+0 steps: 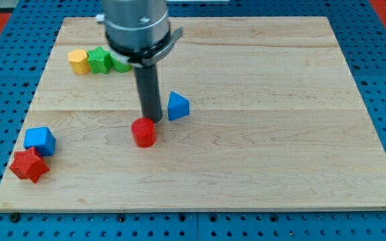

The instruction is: Slide the red circle closer to blue cube

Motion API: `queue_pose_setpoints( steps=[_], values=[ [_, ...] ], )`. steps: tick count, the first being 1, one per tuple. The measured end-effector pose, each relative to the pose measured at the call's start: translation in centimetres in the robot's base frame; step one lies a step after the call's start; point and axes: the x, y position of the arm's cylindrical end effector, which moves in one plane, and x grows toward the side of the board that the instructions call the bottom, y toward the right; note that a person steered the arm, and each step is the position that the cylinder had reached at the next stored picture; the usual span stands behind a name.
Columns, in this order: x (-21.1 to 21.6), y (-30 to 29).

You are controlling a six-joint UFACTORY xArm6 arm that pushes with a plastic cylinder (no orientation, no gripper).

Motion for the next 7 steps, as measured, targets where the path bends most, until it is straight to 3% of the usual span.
queue_pose_setpoints(
  steps=[1,4,6,7],
  values=[
    [0.6,-4.9],
    [2.4,3.9],
    [5.0,-4.4],
    [3.5,-2.0]
  ],
)
